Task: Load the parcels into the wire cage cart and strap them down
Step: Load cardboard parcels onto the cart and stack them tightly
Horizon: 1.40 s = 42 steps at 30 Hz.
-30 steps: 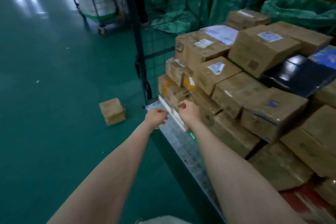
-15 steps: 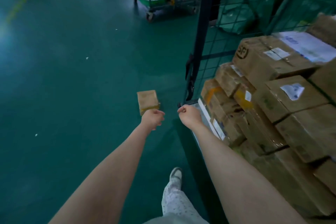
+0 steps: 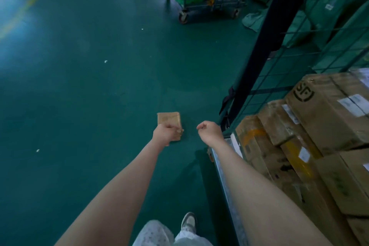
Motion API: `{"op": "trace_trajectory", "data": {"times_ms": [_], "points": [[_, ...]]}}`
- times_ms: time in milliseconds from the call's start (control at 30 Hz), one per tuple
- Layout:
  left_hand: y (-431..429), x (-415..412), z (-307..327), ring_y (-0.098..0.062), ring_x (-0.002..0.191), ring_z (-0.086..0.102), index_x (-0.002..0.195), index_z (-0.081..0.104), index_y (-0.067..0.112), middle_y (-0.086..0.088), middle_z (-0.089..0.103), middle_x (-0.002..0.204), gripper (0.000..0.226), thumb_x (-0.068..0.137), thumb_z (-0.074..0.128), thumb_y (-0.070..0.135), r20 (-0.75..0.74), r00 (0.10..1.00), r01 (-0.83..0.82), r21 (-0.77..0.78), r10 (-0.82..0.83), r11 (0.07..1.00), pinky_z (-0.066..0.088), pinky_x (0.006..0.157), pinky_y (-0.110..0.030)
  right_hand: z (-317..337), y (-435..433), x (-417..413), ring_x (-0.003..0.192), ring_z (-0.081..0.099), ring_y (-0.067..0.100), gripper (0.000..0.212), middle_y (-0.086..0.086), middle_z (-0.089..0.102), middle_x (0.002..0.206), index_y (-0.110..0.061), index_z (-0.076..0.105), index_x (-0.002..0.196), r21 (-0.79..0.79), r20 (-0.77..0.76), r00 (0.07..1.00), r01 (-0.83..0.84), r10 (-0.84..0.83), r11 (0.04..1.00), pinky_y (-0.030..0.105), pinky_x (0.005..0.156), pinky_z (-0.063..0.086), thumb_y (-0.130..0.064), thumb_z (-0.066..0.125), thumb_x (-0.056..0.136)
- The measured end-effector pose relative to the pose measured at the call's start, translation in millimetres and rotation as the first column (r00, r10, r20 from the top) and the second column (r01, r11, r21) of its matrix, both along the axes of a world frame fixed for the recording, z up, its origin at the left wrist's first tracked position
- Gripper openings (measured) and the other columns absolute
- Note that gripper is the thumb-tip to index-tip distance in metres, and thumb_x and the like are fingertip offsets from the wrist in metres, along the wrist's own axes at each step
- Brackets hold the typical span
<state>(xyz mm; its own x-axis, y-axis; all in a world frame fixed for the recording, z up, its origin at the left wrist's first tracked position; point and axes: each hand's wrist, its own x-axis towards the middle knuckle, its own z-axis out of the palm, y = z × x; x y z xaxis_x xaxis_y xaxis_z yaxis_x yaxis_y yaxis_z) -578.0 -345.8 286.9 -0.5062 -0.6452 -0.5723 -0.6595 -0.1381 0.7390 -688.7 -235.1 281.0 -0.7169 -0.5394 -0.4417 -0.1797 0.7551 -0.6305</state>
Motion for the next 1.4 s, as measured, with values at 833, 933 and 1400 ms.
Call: {"op": "trace_trajectory", "data": {"times_ms": [833, 933, 1400], "points": [[-294, -91, -144, -0.02, 0.086, 0.057, 0.106, 0.06, 0.015, -0.001, 0.061, 0.1, 0.026, 0.093, 0.039, 0.014, 0.224, 0.974, -0.018, 0.149, -0.016, 0.989, 0.042, 0.059, -0.024, -149, -269, -90, 0.092, 0.048, 0.014, 0.029, 0.001, 0.06, 0.119, -0.014, 0.062, 0.11, 0.182, 0.159, 0.981, 0.08, -0.109, 0.98, 0.022, 0.074, 0.036, -0.006, 0.04, 0.093], [-313, -107, -200, -0.02, 0.087, 0.056, 0.104, 0.06, 0.016, -0.003, 0.061, 0.1, 0.024, 0.093, 0.039, 0.015, 0.248, 0.968, 0.003, 0.162, -0.044, 0.987, 0.04, 0.057, -0.023, -205, -284, -106, 0.091, 0.049, 0.015, 0.029, 0.003, 0.062, 0.116, -0.013, 0.063, 0.108, 0.209, 0.163, 0.977, 0.104, -0.14, 0.972, 0.023, 0.073, 0.037, -0.007, 0.039, 0.094], [-344, -155, -483, -0.026, 0.123, 0.047, 0.136, 0.042, 0.01, -0.009, 0.048, 0.136, 0.047, 0.094, 0.048, 0.031, 0.339, 0.941, -0.106, 0.219, 0.027, 0.97, 0.038, 0.102, -0.037, -482, -297, -179, 0.116, 0.052, 0.024, 0.048, 0.008, 0.05, 0.138, -0.01, 0.043, 0.139, 0.263, 0.237, 0.914, 0.266, -0.33, 0.927, 0.025, 0.083, 0.036, -0.022, 0.052, 0.093]]}}
